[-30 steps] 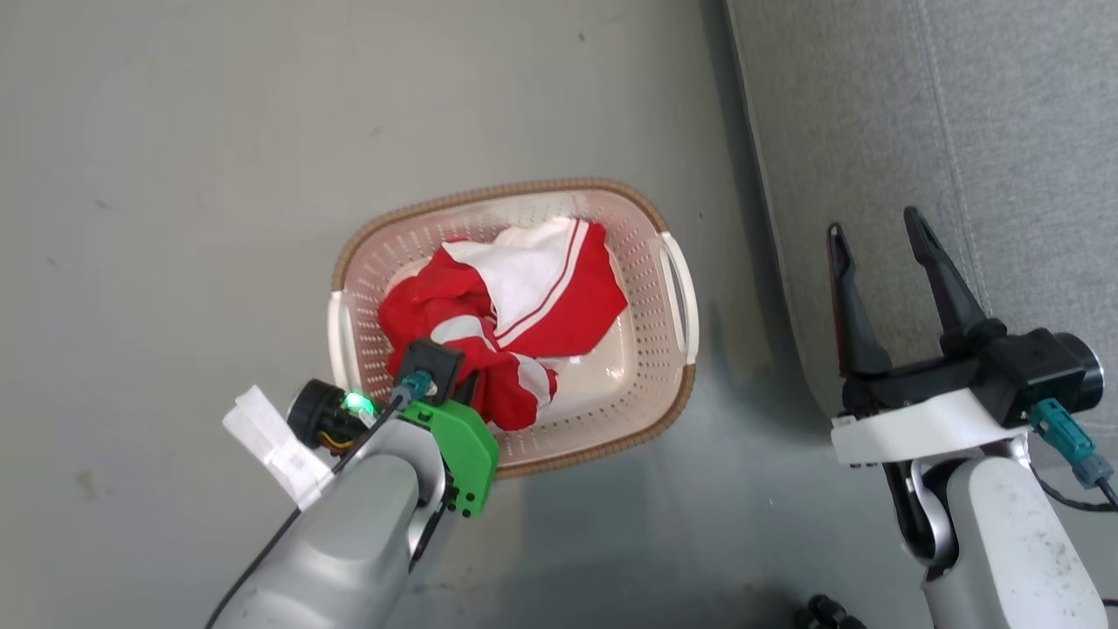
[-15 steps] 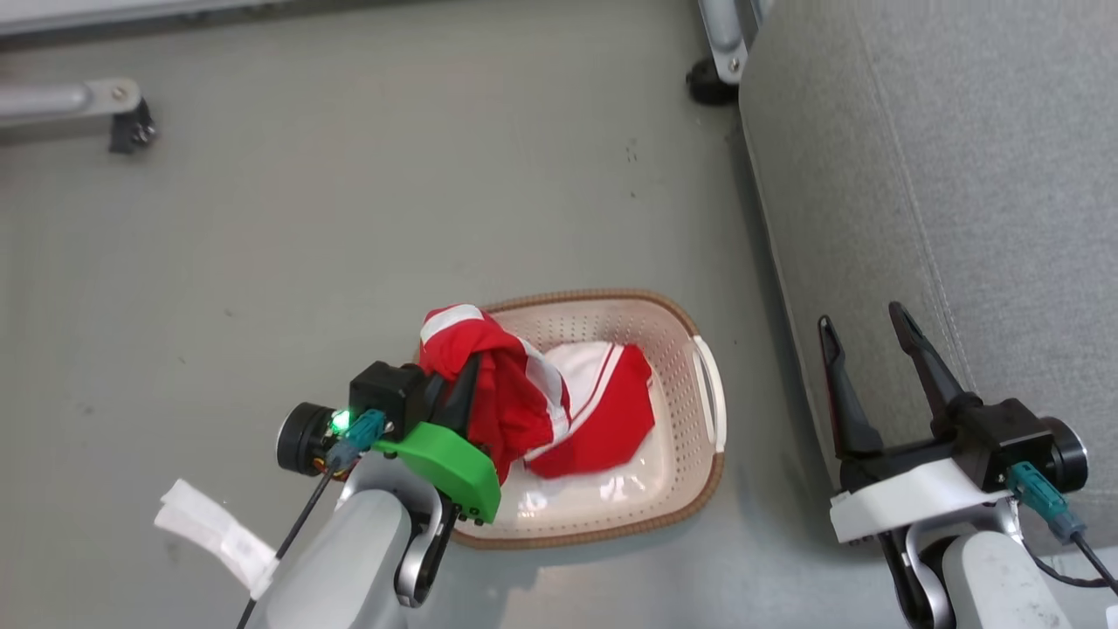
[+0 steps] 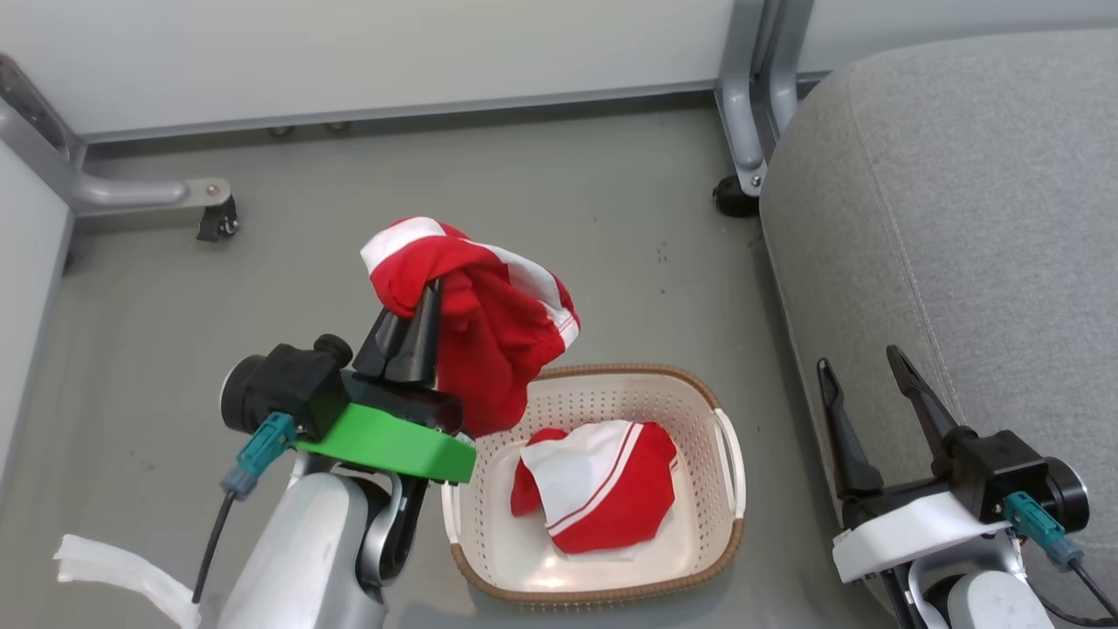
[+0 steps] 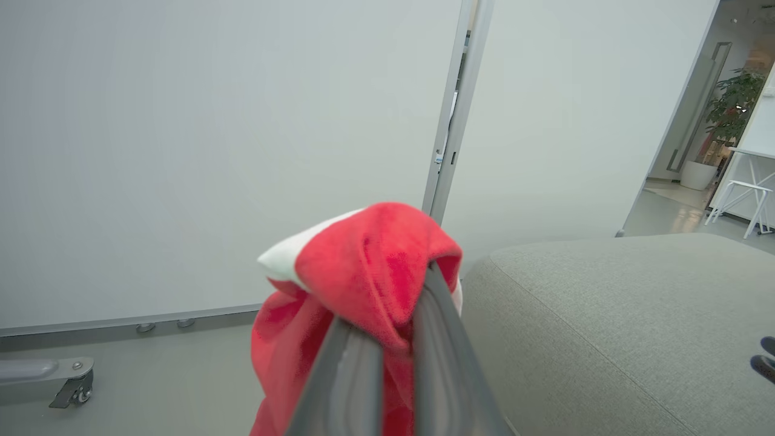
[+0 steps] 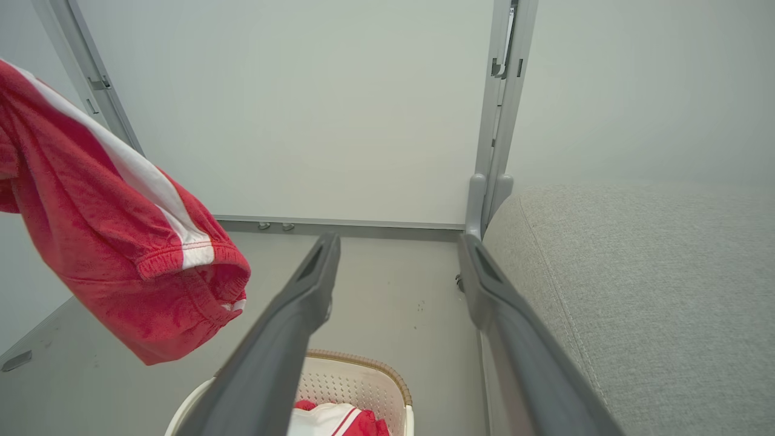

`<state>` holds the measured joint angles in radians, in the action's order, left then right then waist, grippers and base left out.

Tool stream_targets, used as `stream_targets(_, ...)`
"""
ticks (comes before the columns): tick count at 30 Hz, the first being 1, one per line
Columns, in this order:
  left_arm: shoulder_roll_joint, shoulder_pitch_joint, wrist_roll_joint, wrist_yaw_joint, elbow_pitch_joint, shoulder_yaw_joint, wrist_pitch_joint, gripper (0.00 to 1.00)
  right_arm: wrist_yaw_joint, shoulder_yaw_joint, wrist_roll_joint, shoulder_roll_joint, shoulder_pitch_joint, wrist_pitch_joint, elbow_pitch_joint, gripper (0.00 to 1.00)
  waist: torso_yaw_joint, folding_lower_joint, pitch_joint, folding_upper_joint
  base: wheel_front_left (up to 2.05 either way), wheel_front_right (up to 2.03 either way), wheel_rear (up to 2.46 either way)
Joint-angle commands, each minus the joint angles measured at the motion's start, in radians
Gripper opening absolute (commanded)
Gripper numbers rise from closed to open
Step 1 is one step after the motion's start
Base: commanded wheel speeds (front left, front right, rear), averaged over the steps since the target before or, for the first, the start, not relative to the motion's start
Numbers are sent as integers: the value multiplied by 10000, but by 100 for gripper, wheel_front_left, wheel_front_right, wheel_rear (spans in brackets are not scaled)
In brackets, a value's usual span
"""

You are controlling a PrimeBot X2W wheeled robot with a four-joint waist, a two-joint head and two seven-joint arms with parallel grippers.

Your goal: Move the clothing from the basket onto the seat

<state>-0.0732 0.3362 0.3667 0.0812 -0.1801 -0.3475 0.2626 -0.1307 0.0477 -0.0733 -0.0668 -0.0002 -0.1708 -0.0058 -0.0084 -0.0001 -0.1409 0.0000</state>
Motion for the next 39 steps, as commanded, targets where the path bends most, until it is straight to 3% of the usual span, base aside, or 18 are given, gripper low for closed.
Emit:
stream_targets(1, 93, -200, -100, 102, 254, 118, 33, 0, -1, 28, 72, 33, 184, 61, -90, 100, 99, 1, 325, 0, 0, 0, 0)
stream_targets(11, 189, -946, -538, 301, 1255, 27, 21, 0, -1, 303, -16, 62, 788, 440, -447, 100, -87, 1, 1019, 0, 0, 0, 0)
stream_targets(31, 224, -1453, -483, 310, 1390, -276, 22, 0, -1, 546, -146, 130, 1177, 578, -560, 100, -42, 1, 1296, 0, 0, 0, 0)
stream_targets(35, 224, -1272, -460, 250, 1429, -351, 22, 0, -1, 1238, -296, -21, 825, 625, -584, 100, 18, 1, 1207, 0, 0, 0, 0)
stream_targets(39, 223, -1105, -450, 188, 1457, -488, 22, 0, -1, 2687, -842, -293, 242, 731, -499, 100, 79, 1, 1052, 0, 0, 0, 0)
